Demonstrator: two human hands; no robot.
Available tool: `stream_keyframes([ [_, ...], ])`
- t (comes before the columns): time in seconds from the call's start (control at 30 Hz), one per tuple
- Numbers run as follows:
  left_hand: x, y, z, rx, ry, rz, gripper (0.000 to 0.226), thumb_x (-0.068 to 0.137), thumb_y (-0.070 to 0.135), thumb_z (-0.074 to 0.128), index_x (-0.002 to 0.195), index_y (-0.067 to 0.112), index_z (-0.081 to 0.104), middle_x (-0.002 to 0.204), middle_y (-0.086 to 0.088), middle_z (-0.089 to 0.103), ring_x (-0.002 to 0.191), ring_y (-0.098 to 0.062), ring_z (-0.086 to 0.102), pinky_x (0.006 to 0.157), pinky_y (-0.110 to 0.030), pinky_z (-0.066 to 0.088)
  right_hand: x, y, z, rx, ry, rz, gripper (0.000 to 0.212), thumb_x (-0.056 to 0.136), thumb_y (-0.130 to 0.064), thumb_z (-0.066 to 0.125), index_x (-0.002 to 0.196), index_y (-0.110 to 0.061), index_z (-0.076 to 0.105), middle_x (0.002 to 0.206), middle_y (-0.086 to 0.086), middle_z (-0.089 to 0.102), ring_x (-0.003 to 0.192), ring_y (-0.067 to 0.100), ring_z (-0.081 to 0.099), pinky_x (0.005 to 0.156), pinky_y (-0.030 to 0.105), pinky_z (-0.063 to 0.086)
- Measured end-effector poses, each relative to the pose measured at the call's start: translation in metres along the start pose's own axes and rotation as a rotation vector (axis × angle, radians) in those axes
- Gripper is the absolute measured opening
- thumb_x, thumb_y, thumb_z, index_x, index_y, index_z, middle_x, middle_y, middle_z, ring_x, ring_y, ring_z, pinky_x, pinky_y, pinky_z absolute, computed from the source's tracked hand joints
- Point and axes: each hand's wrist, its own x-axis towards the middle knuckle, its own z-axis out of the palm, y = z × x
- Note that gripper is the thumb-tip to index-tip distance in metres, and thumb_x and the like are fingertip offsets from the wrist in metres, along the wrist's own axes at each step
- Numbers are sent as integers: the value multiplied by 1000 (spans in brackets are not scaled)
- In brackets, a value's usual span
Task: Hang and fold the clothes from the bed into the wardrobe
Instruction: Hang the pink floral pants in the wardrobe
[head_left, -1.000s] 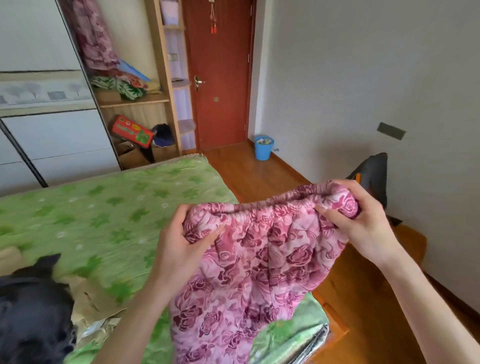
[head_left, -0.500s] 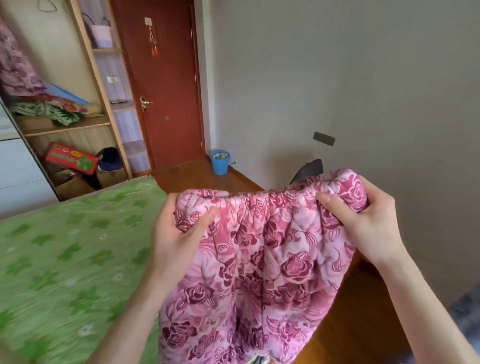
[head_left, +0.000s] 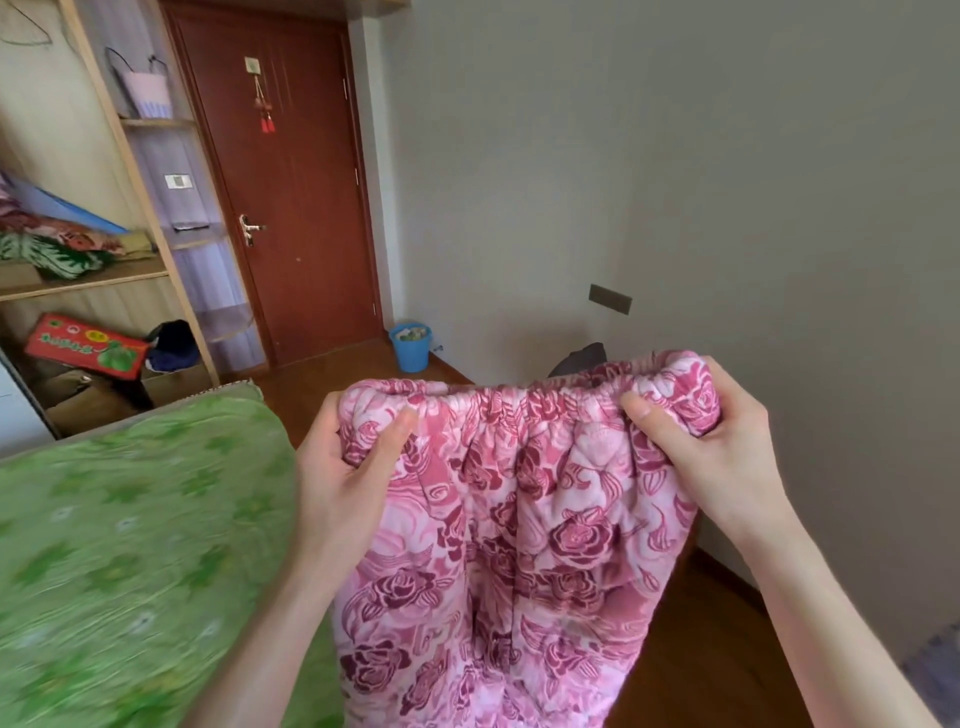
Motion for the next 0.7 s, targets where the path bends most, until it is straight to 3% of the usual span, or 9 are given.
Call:
stream_keyframes([
  [0.13,29,-14,28,-4,38,10,34,93,52,72,113,25,67,105,-10,75,100,-35,73,87,-66,58,37,25,-3,30,0,7,27,82,-32,78,100,-15,69,91,-6,78,83,10,76,70,21,59],
  [0.4,113,-59,78,12,106,39,27,92,53,71,106,30,68,102,-2,75,99,-28,73,91,-63,57,121,77,8,62,-56,-3,14,92,-17,73,100,-7,68,89,-1,79,80,12,76,68,20,58],
  [0.6,181,-89,97,-14,150,64,28,94,50,70,105,24,69,101,-5,75,99,-30,73,92,-60,58,204,117,37,58,-106,30,17,95,-27,71,100,-12,68,95,5,78,89,24,77,79,45,64],
  [0.7,213,-96,110,12,173,103,22,99,38,70,97,17,65,91,0,71,88,-17,68,85,-41,57,243,135,48,55,-88,-3,19,94,-30,71,98,-12,68,94,6,78,88,24,77,80,47,64],
])
